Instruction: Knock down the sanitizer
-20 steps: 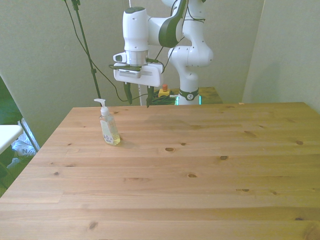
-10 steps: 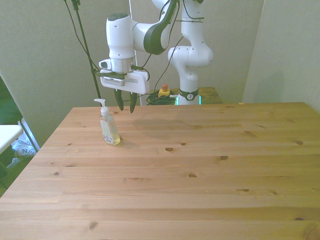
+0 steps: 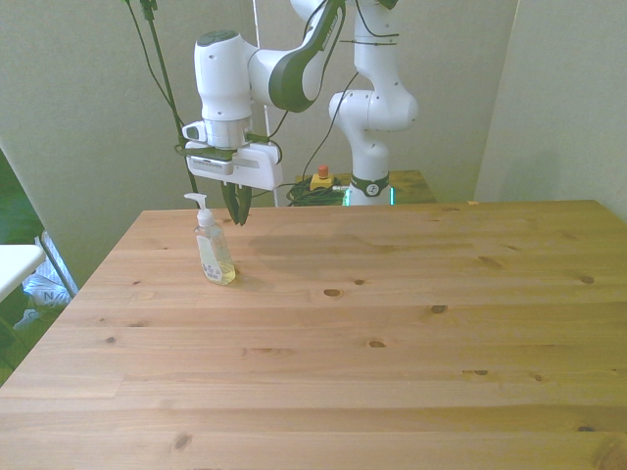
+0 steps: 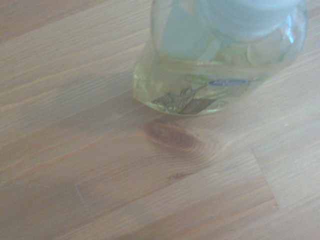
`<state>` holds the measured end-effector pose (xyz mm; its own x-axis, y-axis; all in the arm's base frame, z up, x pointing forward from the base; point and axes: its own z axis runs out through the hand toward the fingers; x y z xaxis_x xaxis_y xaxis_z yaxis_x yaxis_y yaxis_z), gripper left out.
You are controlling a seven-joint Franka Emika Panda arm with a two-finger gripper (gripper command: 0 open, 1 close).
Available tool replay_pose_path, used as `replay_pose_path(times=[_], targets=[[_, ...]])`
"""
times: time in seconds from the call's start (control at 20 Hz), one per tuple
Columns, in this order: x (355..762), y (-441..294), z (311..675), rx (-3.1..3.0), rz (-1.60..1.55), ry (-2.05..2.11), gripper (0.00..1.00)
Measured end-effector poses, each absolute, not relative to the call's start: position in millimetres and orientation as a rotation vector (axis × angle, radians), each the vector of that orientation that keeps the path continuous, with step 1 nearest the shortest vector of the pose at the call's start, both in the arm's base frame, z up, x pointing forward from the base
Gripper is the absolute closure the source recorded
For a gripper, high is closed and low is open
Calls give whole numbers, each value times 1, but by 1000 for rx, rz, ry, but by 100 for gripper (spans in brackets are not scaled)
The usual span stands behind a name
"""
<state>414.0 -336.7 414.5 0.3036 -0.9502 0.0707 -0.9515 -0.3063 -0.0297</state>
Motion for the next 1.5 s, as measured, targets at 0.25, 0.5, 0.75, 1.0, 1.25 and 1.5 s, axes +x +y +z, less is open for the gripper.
replay_pose_path(times=[0.25,0.5,0.75,1.0,1.25,1.5], targets=[[431,-351,419,2526,116,-1849,100],[459,-361,424,2538,113,-1863,100],[488,-373,417,2541,100,-1873,100],[508,-391,413,2548,98,-1902,100],[515,-394,421,2554,127,-1920,100],[515,-396,425,2551,142,-1930,100]])
